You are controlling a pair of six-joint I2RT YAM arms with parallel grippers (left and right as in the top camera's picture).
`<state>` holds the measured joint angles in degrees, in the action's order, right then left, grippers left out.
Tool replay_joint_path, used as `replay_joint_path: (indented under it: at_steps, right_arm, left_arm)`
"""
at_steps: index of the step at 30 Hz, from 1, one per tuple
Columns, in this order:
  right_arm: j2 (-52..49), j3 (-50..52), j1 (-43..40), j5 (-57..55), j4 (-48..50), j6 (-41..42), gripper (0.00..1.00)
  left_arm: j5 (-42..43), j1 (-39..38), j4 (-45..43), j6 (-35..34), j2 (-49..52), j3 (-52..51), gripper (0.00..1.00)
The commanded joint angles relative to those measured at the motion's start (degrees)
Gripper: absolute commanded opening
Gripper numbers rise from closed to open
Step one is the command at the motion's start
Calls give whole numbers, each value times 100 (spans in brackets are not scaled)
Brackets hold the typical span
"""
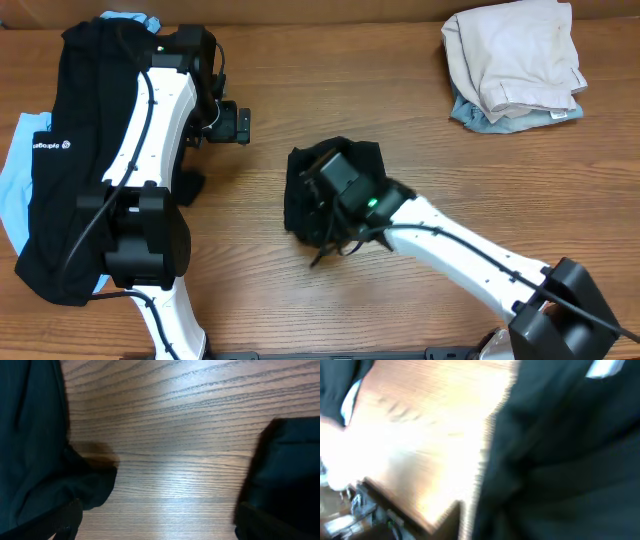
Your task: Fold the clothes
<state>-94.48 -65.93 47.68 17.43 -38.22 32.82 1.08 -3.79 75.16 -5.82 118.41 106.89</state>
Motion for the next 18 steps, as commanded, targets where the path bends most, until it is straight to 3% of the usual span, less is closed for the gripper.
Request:
replay_joint_path:
  at_steps: [1, 3, 6, 11, 18]
  right_arm:
    - [48, 7, 216, 109, 166, 20, 54]
    - [50, -48, 188, 111, 153, -4, 63]
    - [103, -234, -66, 109, -24, -153, 66]
    - [188, -726, -739, -4, -321, -629, 66]
    - [68, -778, -1064, -732, 236, -931, 66]
  left_arm:
    - [48, -37, -17, 72, -39, -42, 100]
    - [48, -37, -13, 72, -39, -39, 100]
    - [46, -37, -15, 74, -39, -42, 100]
    - [46, -37, -22, 74, -39, -39, 100]
    - [11, -9, -203, 72, -39, -39, 100]
